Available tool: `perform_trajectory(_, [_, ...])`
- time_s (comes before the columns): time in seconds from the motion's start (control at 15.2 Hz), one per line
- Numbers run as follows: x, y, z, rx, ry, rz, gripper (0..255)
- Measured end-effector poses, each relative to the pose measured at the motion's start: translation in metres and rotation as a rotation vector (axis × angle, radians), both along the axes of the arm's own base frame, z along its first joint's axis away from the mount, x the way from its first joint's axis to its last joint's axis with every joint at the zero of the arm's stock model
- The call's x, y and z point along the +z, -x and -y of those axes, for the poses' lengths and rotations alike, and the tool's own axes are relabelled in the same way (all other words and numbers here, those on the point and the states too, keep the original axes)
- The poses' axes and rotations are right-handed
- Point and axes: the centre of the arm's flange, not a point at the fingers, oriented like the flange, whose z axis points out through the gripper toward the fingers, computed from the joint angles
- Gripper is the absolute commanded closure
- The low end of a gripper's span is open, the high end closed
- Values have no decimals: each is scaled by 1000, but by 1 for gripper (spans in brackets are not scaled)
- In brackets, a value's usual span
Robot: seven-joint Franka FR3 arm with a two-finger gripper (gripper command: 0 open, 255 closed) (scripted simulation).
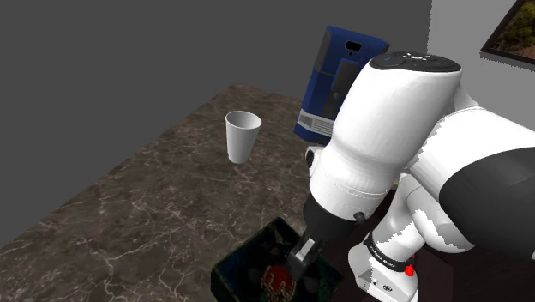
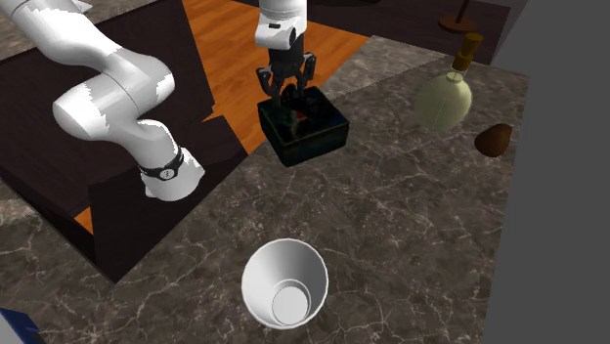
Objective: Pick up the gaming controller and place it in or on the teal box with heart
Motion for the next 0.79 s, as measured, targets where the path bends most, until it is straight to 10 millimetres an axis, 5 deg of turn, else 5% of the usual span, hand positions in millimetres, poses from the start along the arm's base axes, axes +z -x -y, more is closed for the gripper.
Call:
perform_trajectory(0.26, [-1, 0, 0, 0, 0, 0, 255])
perform_trajectory(0.33, [-1, 0, 0, 0, 0, 0, 0])
perform_trajectory(0.79, [5, 0, 1, 0, -1, 1, 0])
